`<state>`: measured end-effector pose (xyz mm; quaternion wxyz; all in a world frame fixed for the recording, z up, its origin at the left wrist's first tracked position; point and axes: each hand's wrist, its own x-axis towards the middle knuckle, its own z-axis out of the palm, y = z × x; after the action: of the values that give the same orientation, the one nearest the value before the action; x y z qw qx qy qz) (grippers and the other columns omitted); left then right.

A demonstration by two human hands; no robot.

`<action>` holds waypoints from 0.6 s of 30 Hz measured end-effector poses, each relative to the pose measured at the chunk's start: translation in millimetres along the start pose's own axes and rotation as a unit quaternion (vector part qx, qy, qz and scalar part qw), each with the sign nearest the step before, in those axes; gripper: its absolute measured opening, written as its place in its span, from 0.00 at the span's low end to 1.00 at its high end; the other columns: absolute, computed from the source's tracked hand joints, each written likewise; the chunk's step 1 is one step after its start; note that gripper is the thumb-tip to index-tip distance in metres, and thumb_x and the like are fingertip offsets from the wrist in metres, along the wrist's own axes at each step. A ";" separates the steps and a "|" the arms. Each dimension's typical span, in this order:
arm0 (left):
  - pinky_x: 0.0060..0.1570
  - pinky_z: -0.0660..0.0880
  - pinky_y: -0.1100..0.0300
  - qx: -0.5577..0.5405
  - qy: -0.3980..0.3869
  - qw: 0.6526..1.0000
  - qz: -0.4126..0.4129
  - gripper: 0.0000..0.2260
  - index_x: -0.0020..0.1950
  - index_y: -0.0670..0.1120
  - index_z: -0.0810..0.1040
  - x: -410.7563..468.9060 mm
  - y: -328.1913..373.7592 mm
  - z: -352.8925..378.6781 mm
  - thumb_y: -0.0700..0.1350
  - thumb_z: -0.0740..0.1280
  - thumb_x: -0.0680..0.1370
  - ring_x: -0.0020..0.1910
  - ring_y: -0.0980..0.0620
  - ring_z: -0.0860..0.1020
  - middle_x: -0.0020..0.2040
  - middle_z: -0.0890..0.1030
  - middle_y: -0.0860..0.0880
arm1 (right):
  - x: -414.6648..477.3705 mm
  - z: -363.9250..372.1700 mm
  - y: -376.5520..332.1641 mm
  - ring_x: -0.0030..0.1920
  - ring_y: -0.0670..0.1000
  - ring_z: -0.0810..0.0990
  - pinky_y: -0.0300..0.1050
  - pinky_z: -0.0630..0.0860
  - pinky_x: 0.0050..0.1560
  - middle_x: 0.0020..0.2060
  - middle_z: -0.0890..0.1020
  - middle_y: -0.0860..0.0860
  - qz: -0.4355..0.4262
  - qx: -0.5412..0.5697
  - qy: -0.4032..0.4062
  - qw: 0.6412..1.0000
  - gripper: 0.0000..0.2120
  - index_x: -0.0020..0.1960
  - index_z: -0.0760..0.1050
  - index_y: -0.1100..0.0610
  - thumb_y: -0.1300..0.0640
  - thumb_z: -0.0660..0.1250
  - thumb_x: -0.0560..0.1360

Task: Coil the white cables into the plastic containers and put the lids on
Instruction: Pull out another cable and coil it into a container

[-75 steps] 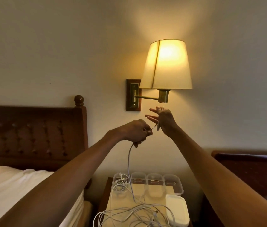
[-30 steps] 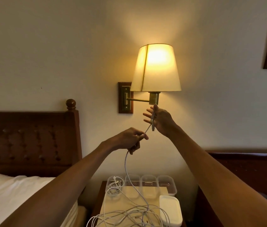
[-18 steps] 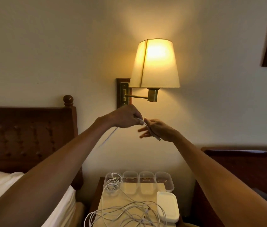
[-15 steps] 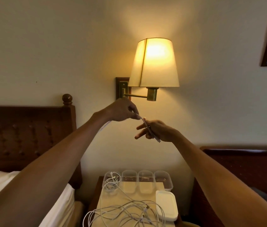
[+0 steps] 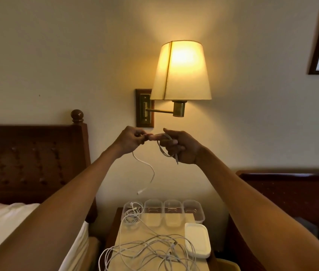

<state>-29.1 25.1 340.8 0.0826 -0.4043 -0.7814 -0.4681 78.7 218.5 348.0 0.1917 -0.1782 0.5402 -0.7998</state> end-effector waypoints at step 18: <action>0.29 0.73 0.61 0.082 -0.247 0.959 -0.114 0.12 0.60 0.44 0.80 -27.9 42.6 38.8 0.44 0.58 0.85 0.30 0.53 0.73 0.40 0.74 0.45 | 25.1 -22.0 10.0 0.68 0.60 0.73 0.50 0.67 0.68 0.71 0.67 0.63 -0.152 -0.215 0.305 0.915 0.23 0.72 0.58 0.67 0.53 0.52 0.85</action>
<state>29.3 50.7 333.7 -0.1347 -0.4073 -0.8539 -0.2945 47.4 220.0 332.8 -0.1495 -0.0425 0.6976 -0.6994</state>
